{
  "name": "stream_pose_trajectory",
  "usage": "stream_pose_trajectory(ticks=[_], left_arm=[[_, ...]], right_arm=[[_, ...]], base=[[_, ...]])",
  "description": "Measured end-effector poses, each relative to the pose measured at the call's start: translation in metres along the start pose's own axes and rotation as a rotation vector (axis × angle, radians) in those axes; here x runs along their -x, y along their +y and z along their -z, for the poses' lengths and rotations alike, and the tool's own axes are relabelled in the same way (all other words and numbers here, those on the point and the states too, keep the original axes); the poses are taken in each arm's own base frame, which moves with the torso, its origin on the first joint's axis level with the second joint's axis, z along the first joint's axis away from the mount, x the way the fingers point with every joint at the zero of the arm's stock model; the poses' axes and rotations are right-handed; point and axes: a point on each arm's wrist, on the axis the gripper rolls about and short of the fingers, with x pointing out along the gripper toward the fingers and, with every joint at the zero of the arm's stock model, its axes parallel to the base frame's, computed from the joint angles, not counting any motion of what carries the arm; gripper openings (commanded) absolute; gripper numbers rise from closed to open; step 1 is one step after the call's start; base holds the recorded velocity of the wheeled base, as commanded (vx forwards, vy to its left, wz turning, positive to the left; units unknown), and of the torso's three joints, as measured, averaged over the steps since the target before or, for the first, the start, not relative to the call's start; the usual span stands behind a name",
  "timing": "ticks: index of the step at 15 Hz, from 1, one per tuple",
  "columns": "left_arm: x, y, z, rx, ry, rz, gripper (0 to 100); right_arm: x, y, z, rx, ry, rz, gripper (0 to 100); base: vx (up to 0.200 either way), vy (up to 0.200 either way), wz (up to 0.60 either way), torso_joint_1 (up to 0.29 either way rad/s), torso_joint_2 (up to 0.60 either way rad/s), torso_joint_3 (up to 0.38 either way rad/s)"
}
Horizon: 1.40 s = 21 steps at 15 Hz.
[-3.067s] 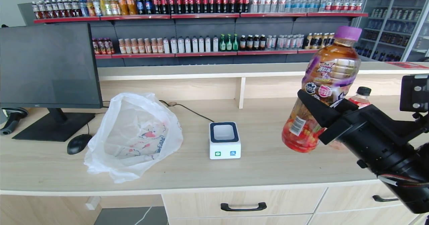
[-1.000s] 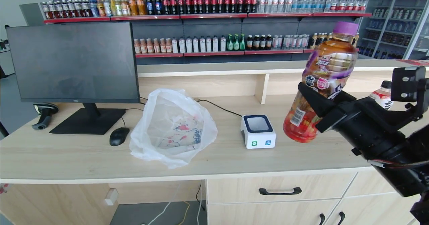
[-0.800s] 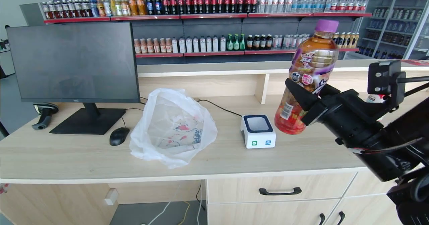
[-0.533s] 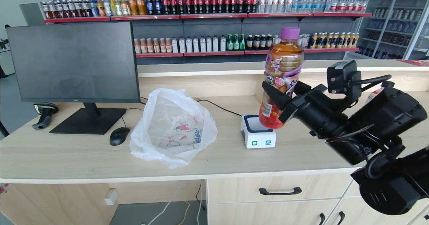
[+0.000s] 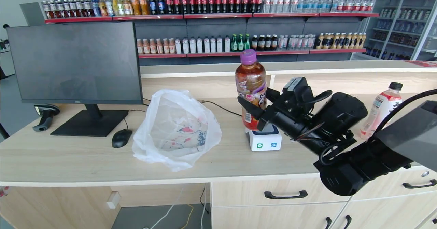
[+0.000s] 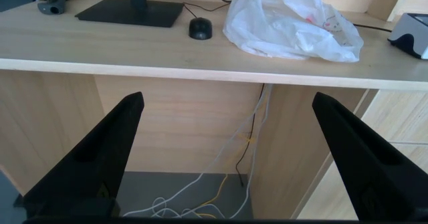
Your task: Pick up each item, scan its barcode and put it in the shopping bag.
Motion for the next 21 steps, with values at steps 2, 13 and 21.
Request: stream_pose_trajectory(ticks=[2,13,21], left_arm=[[0.0,0.0,0.0,0.0,0.0,0.0,100],[0.0,0.0,0.0,0.0,0.0,0.0,100],[0.0,0.0,0.0,0.0,0.0,0.0,100]], right_arm=[[0.001,-0.002,0.008,0.039,0.011,-0.016,0],[0.001,-0.018,0.034,0.401,-0.037,-0.167,0],[0.014,-0.048,0.054,0.488,-0.034,-0.205,0]], base=[[0.0,0.0,0.0,0.0,0.0,0.0],[0.0,0.0,0.0,0.0,0.0,0.0],[0.0,0.0,0.0,0.0,0.0,0.0]])
